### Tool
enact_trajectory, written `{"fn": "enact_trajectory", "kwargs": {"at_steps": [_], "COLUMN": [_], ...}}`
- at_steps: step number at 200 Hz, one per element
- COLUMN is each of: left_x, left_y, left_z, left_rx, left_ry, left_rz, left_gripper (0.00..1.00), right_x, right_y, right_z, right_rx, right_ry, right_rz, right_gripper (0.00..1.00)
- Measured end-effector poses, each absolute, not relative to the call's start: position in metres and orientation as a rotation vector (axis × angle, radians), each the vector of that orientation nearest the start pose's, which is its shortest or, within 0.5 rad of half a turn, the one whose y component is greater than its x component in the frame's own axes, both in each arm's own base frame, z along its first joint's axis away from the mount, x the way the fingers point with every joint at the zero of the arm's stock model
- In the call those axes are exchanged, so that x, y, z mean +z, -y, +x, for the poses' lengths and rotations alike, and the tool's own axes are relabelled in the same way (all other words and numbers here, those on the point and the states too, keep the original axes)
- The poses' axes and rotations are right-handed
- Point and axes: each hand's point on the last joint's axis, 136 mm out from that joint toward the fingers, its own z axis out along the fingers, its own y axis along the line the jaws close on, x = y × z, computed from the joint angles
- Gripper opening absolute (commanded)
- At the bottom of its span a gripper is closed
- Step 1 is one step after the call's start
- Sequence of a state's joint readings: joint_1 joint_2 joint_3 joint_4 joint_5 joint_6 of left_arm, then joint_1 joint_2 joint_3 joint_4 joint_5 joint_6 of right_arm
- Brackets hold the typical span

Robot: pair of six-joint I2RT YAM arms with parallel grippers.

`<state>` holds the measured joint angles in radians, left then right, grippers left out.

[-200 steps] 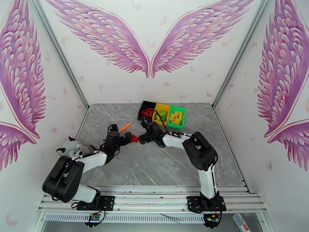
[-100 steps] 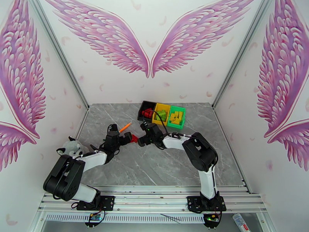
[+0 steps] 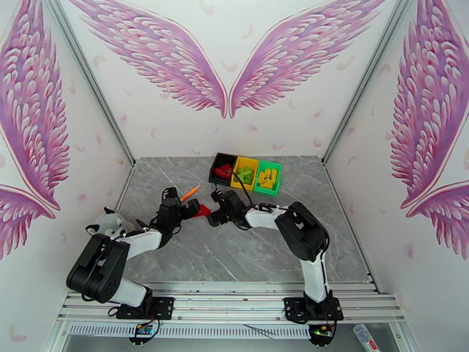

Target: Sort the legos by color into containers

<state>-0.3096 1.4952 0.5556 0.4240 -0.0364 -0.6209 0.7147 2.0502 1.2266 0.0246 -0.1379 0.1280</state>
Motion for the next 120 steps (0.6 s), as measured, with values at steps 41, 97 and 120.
{"fn": "enact_trajectory", "kwargs": {"at_steps": [41, 97, 120], "left_x": [0.092, 0.091, 0.09], "left_y": [0.116, 0.115, 0.114], "left_z": [0.39, 0.389, 0.389], "left_rx": [-0.526, -0.532, -0.531], "left_ry": [-2.103, -2.107, -2.108], "left_rz": [-0.357, -0.358, -0.36], "left_gripper": [0.99, 0.99, 0.99], "right_x": [0.03, 0.024, 0.022], "right_y": [-0.367, -0.365, -0.363], "right_z": [0.369, 0.364, 0.363], "right_rx": [0.549, 0.467, 0.419], "right_ry": [-2.311, -2.32, -2.326], "right_rz": [-0.815, -0.826, -0.828], "right_gripper": [0.69, 0.49, 0.37]}}
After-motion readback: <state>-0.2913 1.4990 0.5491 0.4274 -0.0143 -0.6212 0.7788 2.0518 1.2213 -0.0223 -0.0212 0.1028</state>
